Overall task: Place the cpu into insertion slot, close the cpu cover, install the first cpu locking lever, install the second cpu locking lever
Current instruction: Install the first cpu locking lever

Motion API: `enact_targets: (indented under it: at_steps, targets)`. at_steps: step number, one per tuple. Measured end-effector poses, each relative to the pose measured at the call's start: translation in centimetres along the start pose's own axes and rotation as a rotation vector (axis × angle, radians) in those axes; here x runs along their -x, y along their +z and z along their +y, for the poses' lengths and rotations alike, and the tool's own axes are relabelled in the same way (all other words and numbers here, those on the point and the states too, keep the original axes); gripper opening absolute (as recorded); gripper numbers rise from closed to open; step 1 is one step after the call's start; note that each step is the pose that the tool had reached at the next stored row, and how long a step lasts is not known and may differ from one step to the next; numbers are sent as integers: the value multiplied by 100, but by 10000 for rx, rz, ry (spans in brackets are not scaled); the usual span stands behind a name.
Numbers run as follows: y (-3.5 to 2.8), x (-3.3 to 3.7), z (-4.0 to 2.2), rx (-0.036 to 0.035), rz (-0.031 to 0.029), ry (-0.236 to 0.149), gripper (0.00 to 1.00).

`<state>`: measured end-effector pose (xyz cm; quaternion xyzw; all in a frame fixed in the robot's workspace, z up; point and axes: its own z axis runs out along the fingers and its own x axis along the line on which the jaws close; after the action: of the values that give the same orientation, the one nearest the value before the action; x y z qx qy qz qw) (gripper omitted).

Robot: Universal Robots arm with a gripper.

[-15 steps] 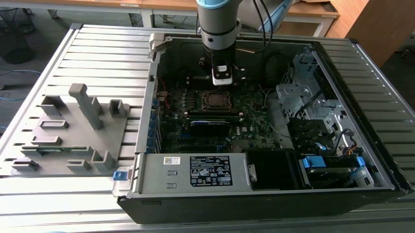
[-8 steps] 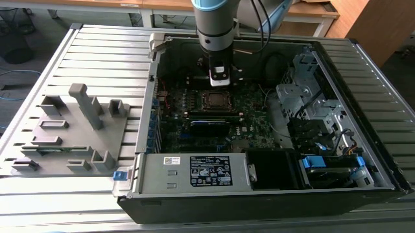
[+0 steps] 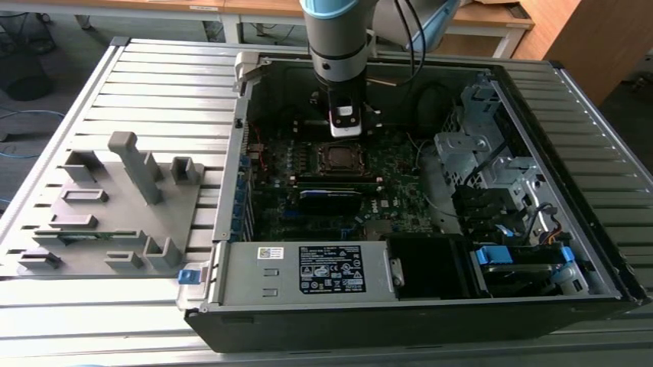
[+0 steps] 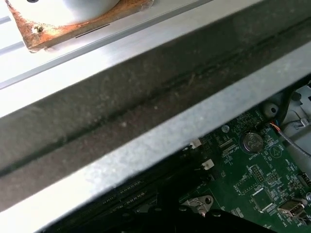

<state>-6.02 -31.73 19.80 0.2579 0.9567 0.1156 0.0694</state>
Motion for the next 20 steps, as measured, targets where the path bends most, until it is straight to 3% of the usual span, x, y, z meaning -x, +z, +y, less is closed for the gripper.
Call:
enact_targets:
  at_steps: [5, 10, 20]
  targets:
    - [-9, 1, 1, -6, 1, -1, 10]
    - [-97, 8, 26, -1, 0, -1, 10]
    - [-90, -24, 39, 1, 1, 1, 10]
